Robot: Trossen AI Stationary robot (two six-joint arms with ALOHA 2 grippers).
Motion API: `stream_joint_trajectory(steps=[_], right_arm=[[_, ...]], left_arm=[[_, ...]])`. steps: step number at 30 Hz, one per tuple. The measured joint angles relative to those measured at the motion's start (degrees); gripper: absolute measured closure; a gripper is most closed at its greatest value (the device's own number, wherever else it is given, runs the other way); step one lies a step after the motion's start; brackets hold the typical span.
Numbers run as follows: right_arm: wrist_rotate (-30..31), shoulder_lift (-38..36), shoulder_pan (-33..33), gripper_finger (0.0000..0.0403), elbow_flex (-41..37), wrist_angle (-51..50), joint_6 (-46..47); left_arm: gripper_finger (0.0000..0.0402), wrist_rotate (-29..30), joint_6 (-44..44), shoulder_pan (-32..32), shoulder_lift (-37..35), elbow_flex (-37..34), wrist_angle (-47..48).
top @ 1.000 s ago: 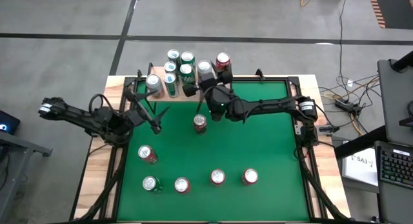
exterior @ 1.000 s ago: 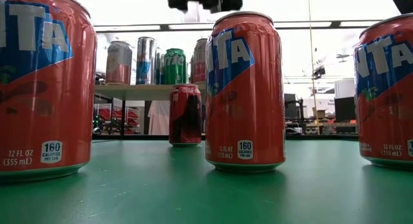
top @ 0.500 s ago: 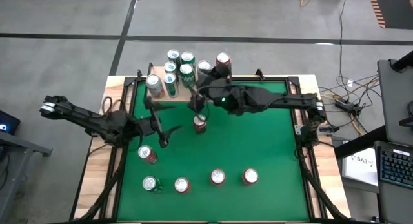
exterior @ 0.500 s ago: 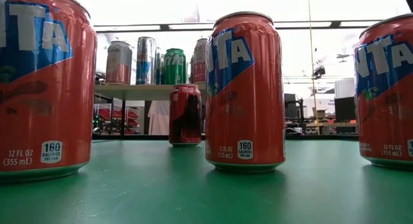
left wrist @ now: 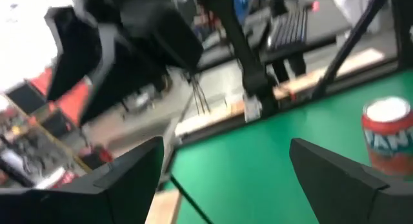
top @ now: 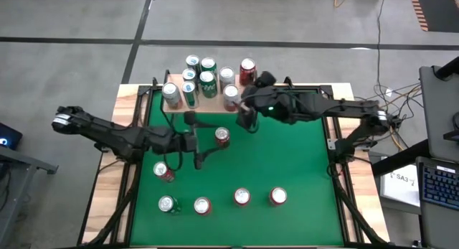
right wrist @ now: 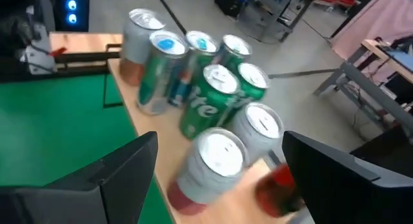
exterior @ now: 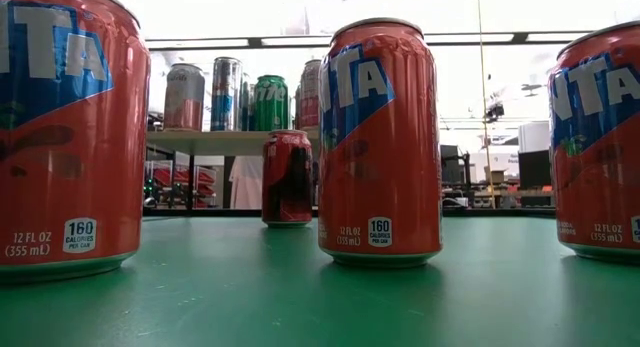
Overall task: Place canned beverage on shelf
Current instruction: Put the orange can on the shelf
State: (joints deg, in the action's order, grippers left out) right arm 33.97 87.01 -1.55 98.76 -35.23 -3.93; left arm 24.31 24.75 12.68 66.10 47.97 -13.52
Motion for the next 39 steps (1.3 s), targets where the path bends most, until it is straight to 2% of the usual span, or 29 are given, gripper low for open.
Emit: stream_joint_trajectory(steps=[4,7,13,16,19,24,28,29,32,33,36,39], right_arm=[[-3.01,-5.79,0.05,0.0081,-10.82,6.13,-1.82],[-6.22,-9.07,0.05,0.0081,-18.93,13.47,-4.17],[-6.99,-12.48,-1.45,0.0084,-29.58,25.65,-5.02],[-7.06,-12.85,-3.48,0.0109,-32.4,29.61,-5.61],[-7.13,-12.82,-6.39,0.0156,-33.8,29.98,-5.59],[-8.14,-12.75,-11.14,0.0268,-35.43,30.0,-4.62],[-16.06,-12.47,-14.64,0.0366,-36.28,31.03,-4.23],[-17.18,-12.25,-15.35,0.038,-36.3,31.34,-4.16],[-17.99,-11.25,-17.05,0.0388,-36.3,32.4,-4.24],[-18.57,-10.84,-17.53,0.039,-36.3,33.14,-4.53],[-22.29,-9.38,-18.93,0.0394,-36.3,35.08,-4.95],[-22.29,-8.19,-19.31,0.0394,-36.3,36.39,-5.0]], left_arm=[[0.0082,0.2,-2.93,-0.82,3.6,4.14,7.35],[0.0082,1.65,-4.09,-1.48,6.18,4.85,7.65],[0.0083,10.21,-4.32,-2.78,9.6,4.85,7.37],[0.009,10.91,-4.49,-4.59,10.81,4.85,6.96],[0.0105,10.99,-4.39,-6.98,11.57,4.85,6.68],[0.0165,9.64,-4.34,-11.23,11.74,4.85,5.77],[0.025,9.43,-4.34,-13.61,12.08,4.85,5.42],[0.0278,9.28,-4.36,-14.07,12.33,4.85,5.3],[0.0369,7.91,-4.56,-15.0,14.09,4.85,3.85],[0.0385,7.57,-4.56,-15.09,14.69,4.83,3.42],[0.0386,7.85,-4.25,-15.2,16.55,4.84,0.22],[0.0395,10.3,-4.15,-15.36,18.23,4.85,-0.85]])
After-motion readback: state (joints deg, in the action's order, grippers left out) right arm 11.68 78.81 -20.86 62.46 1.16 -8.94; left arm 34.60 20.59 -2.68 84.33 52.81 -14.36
